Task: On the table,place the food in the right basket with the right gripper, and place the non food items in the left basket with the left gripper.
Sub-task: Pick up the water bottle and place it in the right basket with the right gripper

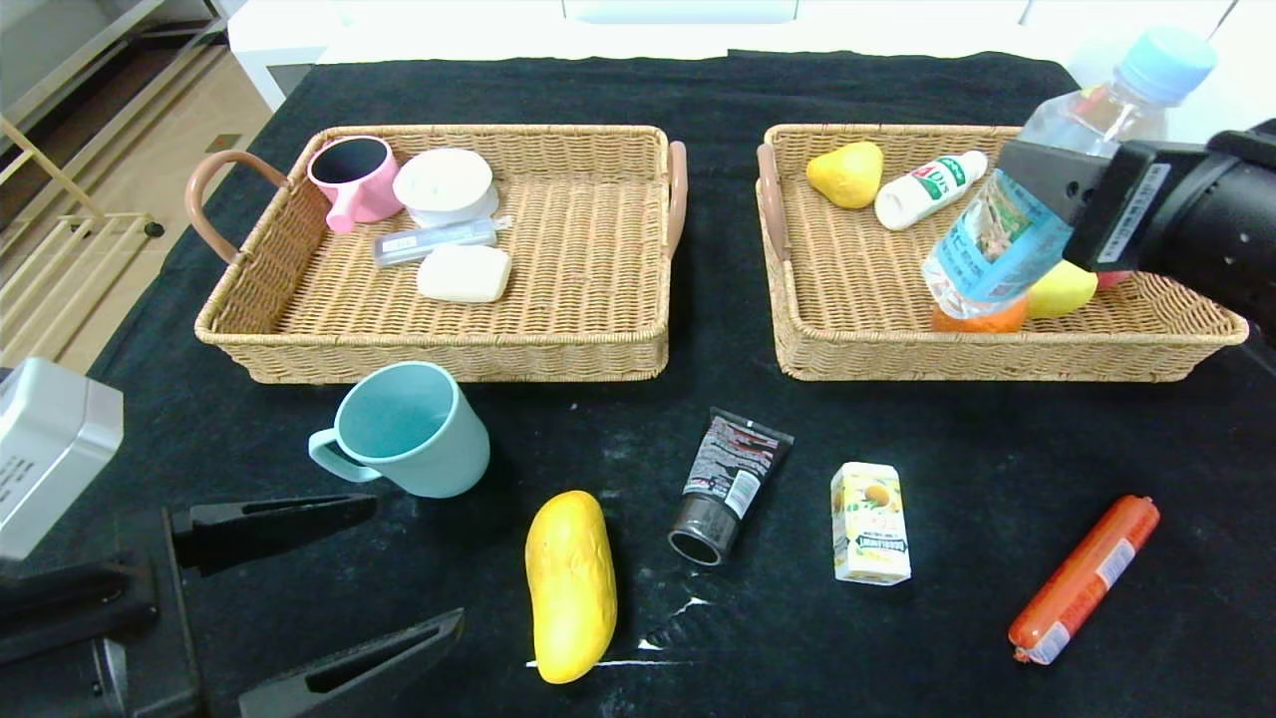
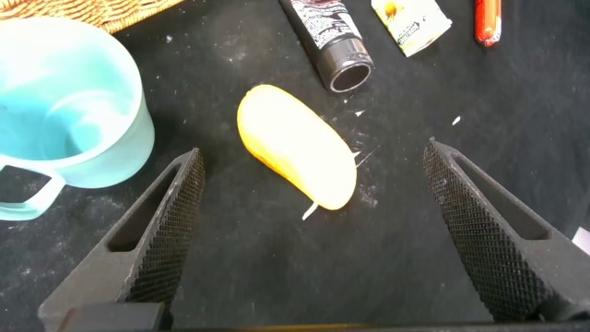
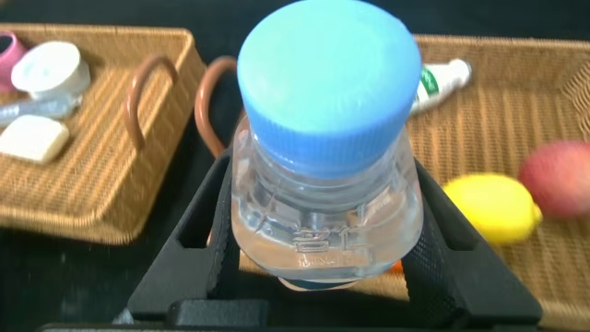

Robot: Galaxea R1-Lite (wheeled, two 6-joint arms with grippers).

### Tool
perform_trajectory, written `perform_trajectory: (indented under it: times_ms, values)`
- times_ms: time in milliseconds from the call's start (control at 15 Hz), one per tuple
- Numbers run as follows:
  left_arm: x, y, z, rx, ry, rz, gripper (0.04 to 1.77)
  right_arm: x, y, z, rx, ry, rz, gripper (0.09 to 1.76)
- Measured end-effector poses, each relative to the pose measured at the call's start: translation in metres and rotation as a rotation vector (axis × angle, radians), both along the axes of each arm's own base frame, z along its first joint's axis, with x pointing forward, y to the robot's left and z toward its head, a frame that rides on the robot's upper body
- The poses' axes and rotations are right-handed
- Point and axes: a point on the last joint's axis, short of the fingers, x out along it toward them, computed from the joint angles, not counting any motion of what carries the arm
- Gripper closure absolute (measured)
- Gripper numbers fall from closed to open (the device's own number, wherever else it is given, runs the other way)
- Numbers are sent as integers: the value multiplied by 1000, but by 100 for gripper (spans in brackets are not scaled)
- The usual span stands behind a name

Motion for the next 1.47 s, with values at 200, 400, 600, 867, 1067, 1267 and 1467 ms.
perform_trajectory:
  times_ms: [200,400,600,867,1067,1267,1467]
  values:
    - [1,0,-1,4,5,0,9,25,15,6,15,-10,31,82]
    - [2,-1,-2,8,12,1,9,51,24,2,11,3,22,82]
    - [3,-1,-2,8,12,3,9,74,27,-3,4,17,-10,83]
    - [3,-1,-3,10,14,3,9,103,23,-10,-2,28,-57,83]
    - [3,-1,-3,11,16,4,9,117,22,-19,-7,41,-73,83]
    - [3,-1,-3,12,16,2,9,127,22,-28,-18,63,-75,83]
    - [3,-1,-3,12,16,2,9,131,23,-32,-19,72,-76,83]
